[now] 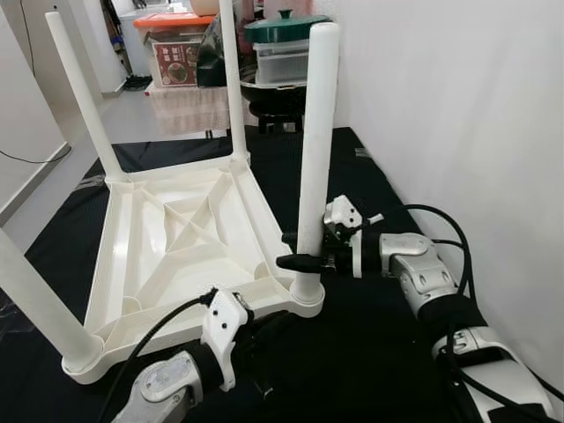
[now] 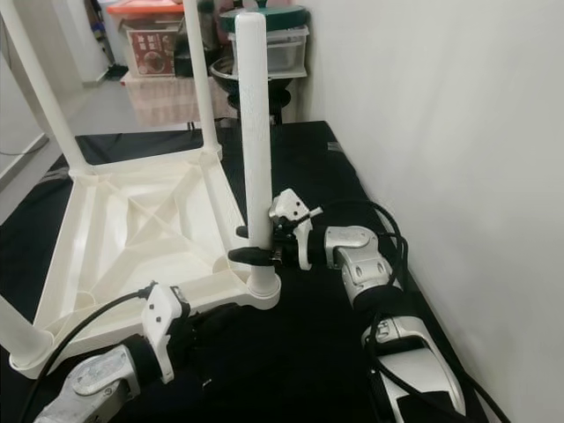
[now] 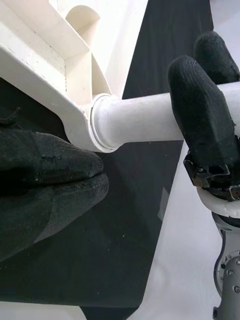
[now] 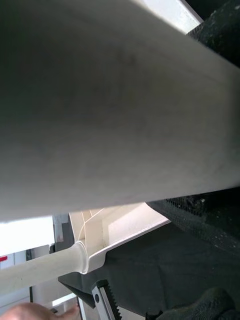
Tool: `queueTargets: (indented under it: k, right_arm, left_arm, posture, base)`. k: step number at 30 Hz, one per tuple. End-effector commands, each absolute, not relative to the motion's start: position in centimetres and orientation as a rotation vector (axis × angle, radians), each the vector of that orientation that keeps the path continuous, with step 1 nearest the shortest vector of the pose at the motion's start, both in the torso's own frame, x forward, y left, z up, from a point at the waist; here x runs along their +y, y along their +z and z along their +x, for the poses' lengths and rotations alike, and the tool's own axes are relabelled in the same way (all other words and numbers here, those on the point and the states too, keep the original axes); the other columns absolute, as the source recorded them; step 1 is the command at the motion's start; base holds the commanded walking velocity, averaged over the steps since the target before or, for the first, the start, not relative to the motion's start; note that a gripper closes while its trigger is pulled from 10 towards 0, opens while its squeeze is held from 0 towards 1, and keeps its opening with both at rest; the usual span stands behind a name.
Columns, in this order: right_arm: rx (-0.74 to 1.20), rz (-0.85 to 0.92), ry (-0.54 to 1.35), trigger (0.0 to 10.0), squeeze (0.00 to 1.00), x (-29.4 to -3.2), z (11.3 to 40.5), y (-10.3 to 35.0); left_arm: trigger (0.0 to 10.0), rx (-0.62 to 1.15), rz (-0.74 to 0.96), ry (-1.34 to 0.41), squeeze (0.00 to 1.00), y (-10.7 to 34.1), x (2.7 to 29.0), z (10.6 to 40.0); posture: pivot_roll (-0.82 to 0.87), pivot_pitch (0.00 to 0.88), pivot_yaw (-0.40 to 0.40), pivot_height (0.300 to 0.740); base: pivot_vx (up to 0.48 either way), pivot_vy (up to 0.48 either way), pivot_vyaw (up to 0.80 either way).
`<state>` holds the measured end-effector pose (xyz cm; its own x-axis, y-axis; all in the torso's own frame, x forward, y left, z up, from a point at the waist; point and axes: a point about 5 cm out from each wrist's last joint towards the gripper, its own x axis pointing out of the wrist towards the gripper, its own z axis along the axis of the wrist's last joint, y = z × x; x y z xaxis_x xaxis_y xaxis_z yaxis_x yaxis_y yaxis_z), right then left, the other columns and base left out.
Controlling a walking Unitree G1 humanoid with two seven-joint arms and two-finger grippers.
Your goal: Building children table
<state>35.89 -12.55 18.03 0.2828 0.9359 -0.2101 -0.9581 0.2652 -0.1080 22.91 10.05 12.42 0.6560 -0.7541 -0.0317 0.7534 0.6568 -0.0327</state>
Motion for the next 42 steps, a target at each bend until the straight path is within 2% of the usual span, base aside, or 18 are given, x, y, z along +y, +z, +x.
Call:
queueTargets:
  k: [1, 5, 7, 10, 11, 12, 14, 15, 17, 22, 23, 24, 34, 35, 36, 37, 40, 42]
  right_arm:
    - [0.132, -0.243, 1.323, 0.0, 0.0, -11.8, 35.7, 17.6]
    - [0.143, -0.233, 1.269, 0.0, 0.0, -12.8, 35.5, 16.7]
    - [0.177, -0.26, 1.041, 0.0, 0.0, -14.8, 35.4, 15.0]
    - [0.177, -0.26, 1.041, 0.0, 0.0, -14.8, 35.4, 15.0]
    - [0.222, -0.249, 0.774, 0.0, 0.0, -15.4, 35.1, 13.3]
    - [0.278, -0.205, 0.579, 0.0, 0.0, -14.6, 33.1, 11.3]
    - [0.278, -0.205, 0.579, 0.0, 0.0, -14.6, 33.1, 11.3]
    - [0.275, -0.248, 0.496, 0.0, 0.0, -13.2, 30.7, 10.7]
    - [0.27, -0.23, 0.467, 0.0, 0.0, -12.6, 30.2, 11.1]
    - [0.268, -0.232, 0.545, 0.0, 0.0, -11.3, 30.5, 11.6]
    - [0.267, -0.214, 0.569, 10.0, 0.0, -11.1, 31.1, 11.9]
    - [0.25, -0.198, 0.628, 10.0, 0.86, -10.7, 31.3, 12.4]
    - [0.237, -0.184, 0.659, 10.0, 0.86, -10.4, 31.4, 12.8]
    - [0.216, -0.175, 0.726, 10.0, 0.29, -10.0, 31.5, 13.4]
    - [0.136, -0.178, 0.949, 10.0, 0.0, -10.1, 32.3, 15.2]
    - [0.088, -0.216, 1.113, 10.0, 0.0, -10.6, 33.0, 16.4]
    - [0.06, -0.262, 1.265, 10.0, 0.0, -11.3, 33.8, 17.7]
    - [0.073, -0.262, 1.271, 10.0, 0.0, -11.4, 33.9, 17.7]
  left_arm:
    - [10.0, 0.073, -0.002, -0.854, 0.0, 12.0, 10.3, 22.7]
    - [10.0, 0.076, -0.003, -0.835, 0.0, 11.9, 10.4, 22.7]
    - [10.0, 0.08, 0.005, -0.805, 0.0, 11.8, 10.8, 22.7]
    - [10.0, 0.08, 0.005, -0.805, 0.0, 11.8, 10.8, 22.7]
    - [10.0, 0.083, 0.007, -0.789, 0.0, 11.8, 11.2, 22.7]
    - [10.0, 0.086, 0.008, -0.778, 0.0, 11.8, 11.5, 22.7]
    - [10.0, 0.086, 0.008, -0.778, 0.0, 11.8, 11.5, 22.7]
    - [10.0, 0.09, 0.008, -0.776, 0.0, 11.8, 11.8, 22.7]
    - [10.0, 0.096, 0.005, -0.778, 0.0, 11.9, 11.9, 22.8]
    - [10.0, 0.102, 0.013, -0.783, 0.0, 11.9, 11.9, 23.1]
    - [10.0, 0.098, 0.011, -0.769, 0.0, 11.9, 11.9, 23.2]
    - [10.0, 0.094, 0.009, -0.758, 0.0, 11.9, 11.9, 23.3]
    - [10.0, 0.092, 0.007, -0.75, 0.0, 11.9, 12.0, 23.4]
    - [10.0, 0.093, 0.007, -0.751, 0.0, 11.9, 11.9, 23.4]
    - [10.0, 0.096, 0.009, -0.75, 0.0, 11.8, 11.8, 23.4]
    - [10.0, 0.098, 0.01, -0.75, 0.0, 11.8, 11.7, 23.5]
    - [10.0, 0.1, 0.012, -0.75, 0.0, 11.7, 11.6, 23.5]
    - [10.0, 0.101, 0.013, -0.75, 0.0, 11.7, 11.6, 23.5]
  posture:
    - [-0.02, 0.031, -0.014, 0.74]
    - [-0.03, 0.037, -0.012, 0.74]
    - [-0.05, 0.051, -0.02, 0.74]
    - [-0.05, 0.051, -0.02, 0.74]
    - [-0.05, 0.058, -0.019, 0.74]
    - [-0.06, 0.075, -0.009, 0.74]
    - [-0.06, 0.075, -0.009, 0.74]
    - [-0.07, 0.089, 0.012, 0.74]
    - [-0.09, 0.075, 0.032, 0.74]
    - [-0.07, 0.068, 0.014, 0.74]
    - [-0.06, 0.066, 0.01, 0.74]
    - [-0.06, 0.059, 0.01, 0.74]
    - [-0.06, 0.059, 0.01, 0.74]
    - [-0.06, 0.057, 0.012, 0.74]
    - [-0.04, 0.037, -0.001, 0.74]
    - [-0.04, 0.035, -0.005, 0.74]
    - [-0.03, 0.032, -0.008, 0.74]
    - [-0.03, 0.032, -0.009, 0.74]
  base:
    - [0.0, 0.0, 0.0]
    - [0.0, 0.0, 0.0]
    - [0.0, 0.0, 0.0]
    - [0.0, 0.0, 0.0]
    - [0.0, 0.0, 0.0]
    - [0.0, 0.0, 0.0]
    - [0.0, 0.0, 0.0]
    - [0.0, 0.0, 0.0]
    - [0.0, 0.0, 0.0]
    - [0.0, 0.0, 0.0]
    - [0.0, 0.0, 0.0]
    - [0.0, 0.0, 0.0]
    - [0.0, 0.0, 0.0]
    - [0.0, 0.0, 0.0]
    - [0.0, 0.0, 0.0]
    - [0.0, 0.0, 0.0]
    - [0.0, 0.0, 0.0]
    - [0.0, 0.0, 0.0]
